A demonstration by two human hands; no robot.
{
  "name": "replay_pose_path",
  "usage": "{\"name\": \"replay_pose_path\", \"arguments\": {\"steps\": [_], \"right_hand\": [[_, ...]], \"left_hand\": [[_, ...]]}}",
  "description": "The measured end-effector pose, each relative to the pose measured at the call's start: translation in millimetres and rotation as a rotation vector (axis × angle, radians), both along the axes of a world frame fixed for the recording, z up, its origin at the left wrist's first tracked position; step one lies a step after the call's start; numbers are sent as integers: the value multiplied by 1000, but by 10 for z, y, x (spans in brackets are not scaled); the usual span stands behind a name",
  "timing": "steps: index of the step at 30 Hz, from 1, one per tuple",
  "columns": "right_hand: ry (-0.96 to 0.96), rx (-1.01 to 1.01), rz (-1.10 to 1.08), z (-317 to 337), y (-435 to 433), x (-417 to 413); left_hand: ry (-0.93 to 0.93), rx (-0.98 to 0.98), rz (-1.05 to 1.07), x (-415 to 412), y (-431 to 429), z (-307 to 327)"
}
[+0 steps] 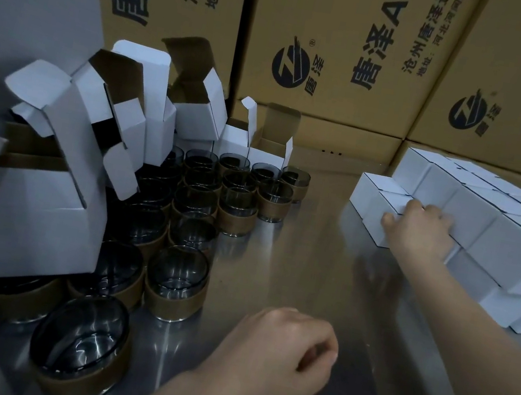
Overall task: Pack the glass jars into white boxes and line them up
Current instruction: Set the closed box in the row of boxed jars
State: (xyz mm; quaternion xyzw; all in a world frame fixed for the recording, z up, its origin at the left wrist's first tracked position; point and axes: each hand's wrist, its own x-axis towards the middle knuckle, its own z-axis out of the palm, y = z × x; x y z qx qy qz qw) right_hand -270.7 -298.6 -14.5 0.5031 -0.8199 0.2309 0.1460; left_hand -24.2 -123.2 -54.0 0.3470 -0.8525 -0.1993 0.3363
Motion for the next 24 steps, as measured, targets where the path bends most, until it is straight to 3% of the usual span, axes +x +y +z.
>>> {"name": "replay_pose_path", "arguments": {"steps": [19,21,24], "right_hand": [[-9,132,4,84,-21,36],[-49,41,100,136,51,218],[-246,-175,456,284,280,699]], "left_hand": [[-29,-2,2,-3,-20,1],[-33,-5,0,8,-21,3],[-3,-6,-1,11,-17,6]]}}
